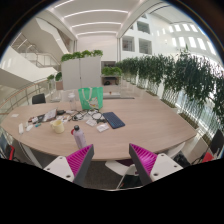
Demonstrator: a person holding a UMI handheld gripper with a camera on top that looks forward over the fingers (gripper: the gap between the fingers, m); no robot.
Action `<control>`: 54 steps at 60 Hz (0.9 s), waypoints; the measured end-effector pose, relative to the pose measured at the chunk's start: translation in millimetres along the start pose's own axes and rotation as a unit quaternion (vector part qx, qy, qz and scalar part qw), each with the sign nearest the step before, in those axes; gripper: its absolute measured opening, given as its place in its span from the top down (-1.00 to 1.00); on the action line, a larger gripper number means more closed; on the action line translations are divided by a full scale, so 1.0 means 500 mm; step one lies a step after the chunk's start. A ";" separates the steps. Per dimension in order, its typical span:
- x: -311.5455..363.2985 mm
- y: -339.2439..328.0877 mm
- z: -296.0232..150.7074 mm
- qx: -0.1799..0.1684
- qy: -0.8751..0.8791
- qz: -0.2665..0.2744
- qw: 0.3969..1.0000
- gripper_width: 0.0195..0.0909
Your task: Pour water
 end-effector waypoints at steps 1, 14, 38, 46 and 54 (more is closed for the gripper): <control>0.008 0.000 0.005 -0.001 0.000 0.002 1.000 -0.72; 0.073 0.064 0.085 -0.019 -0.055 0.018 0.998 -0.69; 0.375 0.516 0.262 -0.070 -0.016 -0.078 0.994 -0.69; 0.407 0.638 0.237 -0.094 0.012 -0.069 0.993 -0.69; 0.428 0.714 0.184 -0.130 0.004 -0.065 0.989 -0.45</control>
Point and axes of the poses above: the point between the fingertips, and its own axes, seen from behind it with the camera up: x to the left, z down, y forward, the way the camera looks, the point moved 1 cm from there along -y, backward, against the way the camera looks, and after that the axes turned 3 degrees about -x, right-handed, at the moved point
